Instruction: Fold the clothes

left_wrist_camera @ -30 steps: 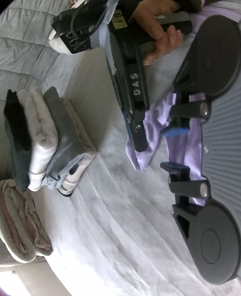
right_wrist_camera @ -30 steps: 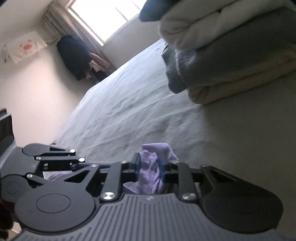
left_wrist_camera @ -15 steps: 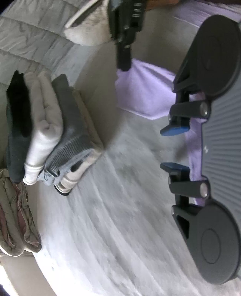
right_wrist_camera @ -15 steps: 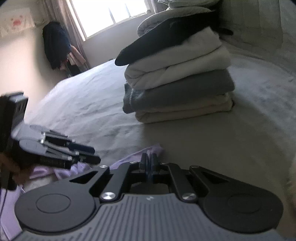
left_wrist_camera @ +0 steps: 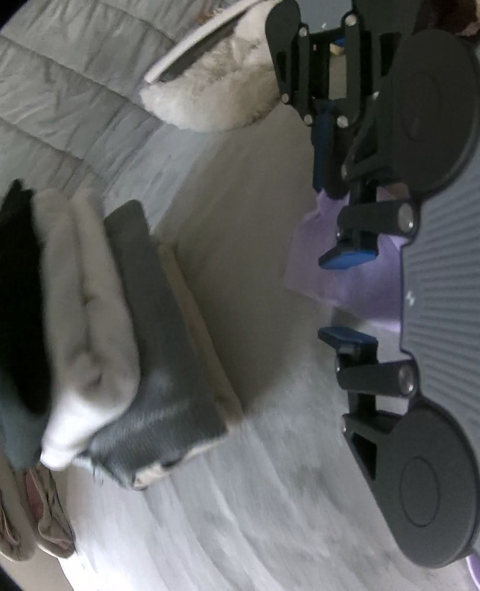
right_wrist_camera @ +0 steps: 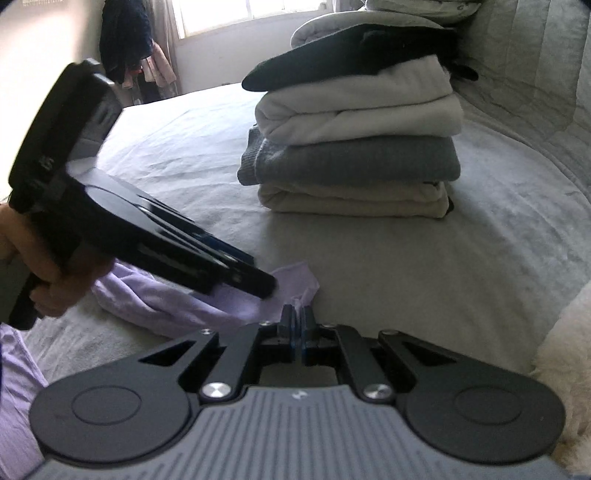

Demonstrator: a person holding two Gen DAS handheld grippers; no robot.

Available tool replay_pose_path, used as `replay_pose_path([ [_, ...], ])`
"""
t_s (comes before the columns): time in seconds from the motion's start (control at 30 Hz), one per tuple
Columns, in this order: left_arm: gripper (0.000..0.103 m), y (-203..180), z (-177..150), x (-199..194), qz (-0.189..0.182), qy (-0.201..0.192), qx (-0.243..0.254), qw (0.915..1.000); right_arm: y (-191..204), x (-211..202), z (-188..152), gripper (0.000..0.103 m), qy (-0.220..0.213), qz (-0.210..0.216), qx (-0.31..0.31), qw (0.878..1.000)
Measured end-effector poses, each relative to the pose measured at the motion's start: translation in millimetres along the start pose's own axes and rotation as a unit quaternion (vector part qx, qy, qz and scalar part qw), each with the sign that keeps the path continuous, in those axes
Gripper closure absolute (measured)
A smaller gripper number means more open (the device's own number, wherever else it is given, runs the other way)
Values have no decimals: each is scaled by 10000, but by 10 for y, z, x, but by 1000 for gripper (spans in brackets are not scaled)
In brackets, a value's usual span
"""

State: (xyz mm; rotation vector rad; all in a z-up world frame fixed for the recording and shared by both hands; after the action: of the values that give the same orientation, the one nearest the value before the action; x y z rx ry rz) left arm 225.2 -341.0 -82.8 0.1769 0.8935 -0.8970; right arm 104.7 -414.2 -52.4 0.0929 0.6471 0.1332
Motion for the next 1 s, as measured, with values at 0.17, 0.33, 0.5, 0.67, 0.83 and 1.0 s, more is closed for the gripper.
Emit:
replay_pose_path([
  [0.17,103,-140,136,-62,394,-394,382,9977,5,12,20,99,-33,-95,34,9999],
  [0.33,103,-339,402,-265,657,-1219,900,9863,-101,-16,105,99,-342,-297,456,9979],
  [0.5,103,-517,537,-157,912,-1573,1310,9746,-214,-3,159,99,-521,-547,772,9941],
  [0.67,103,-490,384,98,1080,-1553,1392,9720,-271,203,85,99,-174,-762,798,9937],
  [0.83,102,-338,244,290,1168,-1690,878,9747,-289,291,40,99,-28,-814,806,9934],
  [1.0,94,-251,208,188,1156,-1786,400,9763,-319,289,41,94,-76,-772,975,9922],
])
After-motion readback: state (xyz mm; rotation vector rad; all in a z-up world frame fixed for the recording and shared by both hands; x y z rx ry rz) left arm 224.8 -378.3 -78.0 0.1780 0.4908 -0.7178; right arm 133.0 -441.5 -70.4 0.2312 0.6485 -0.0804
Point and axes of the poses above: each gripper's, at about its wrist camera, not at the fingertips, and x roughly the way its jaws point, y to its left, z to its top, the point moved 5 cm from there along x, roughly the way its jaws point, and after that the axes turned 5 degrees about -y, right-handed, at the moved point
